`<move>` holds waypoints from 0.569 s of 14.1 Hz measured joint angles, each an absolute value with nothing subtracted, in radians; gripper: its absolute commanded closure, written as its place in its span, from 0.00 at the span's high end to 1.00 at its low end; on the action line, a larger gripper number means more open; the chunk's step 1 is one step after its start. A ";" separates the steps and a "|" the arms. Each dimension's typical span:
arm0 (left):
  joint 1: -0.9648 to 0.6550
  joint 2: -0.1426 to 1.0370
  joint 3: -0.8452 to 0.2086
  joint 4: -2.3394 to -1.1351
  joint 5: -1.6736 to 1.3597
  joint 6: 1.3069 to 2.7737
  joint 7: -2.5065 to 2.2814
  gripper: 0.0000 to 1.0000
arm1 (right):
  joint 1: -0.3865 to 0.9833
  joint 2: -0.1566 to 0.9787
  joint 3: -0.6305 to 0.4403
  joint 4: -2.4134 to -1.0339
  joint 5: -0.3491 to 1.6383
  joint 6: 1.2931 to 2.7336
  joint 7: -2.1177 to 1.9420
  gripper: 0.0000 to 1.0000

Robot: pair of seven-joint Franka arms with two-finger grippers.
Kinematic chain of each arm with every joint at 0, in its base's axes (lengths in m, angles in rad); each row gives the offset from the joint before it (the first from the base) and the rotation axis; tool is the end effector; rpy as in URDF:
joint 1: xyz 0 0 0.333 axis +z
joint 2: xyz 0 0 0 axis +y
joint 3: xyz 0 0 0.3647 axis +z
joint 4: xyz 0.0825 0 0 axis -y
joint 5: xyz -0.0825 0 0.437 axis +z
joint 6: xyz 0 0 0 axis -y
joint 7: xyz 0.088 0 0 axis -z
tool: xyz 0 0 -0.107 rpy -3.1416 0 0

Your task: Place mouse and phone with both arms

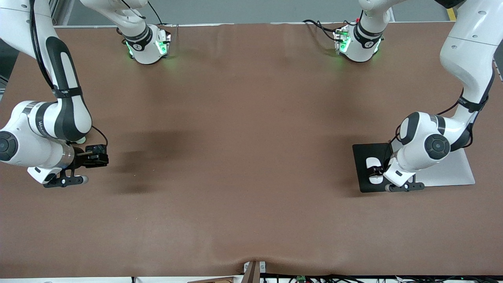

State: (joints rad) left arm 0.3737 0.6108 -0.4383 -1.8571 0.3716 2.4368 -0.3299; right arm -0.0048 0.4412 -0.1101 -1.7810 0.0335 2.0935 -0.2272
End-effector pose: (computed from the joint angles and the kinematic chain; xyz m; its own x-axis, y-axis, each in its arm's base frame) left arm 0.7048 -0.0224 0.2202 0.9970 0.0604 0.0475 0.0600 -0.9981 0.0107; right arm 0.6977 -0.0725 0.3124 0.9868 0.1008 -0.1267 0.1005 -0.9949 -0.0085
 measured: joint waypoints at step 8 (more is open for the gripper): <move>0.395 0.395 -0.437 -1.813 0.372 2.280 -0.322 1.00 | -0.115 0.530 -0.111 -1.861 0.033 2.224 -0.227 0.00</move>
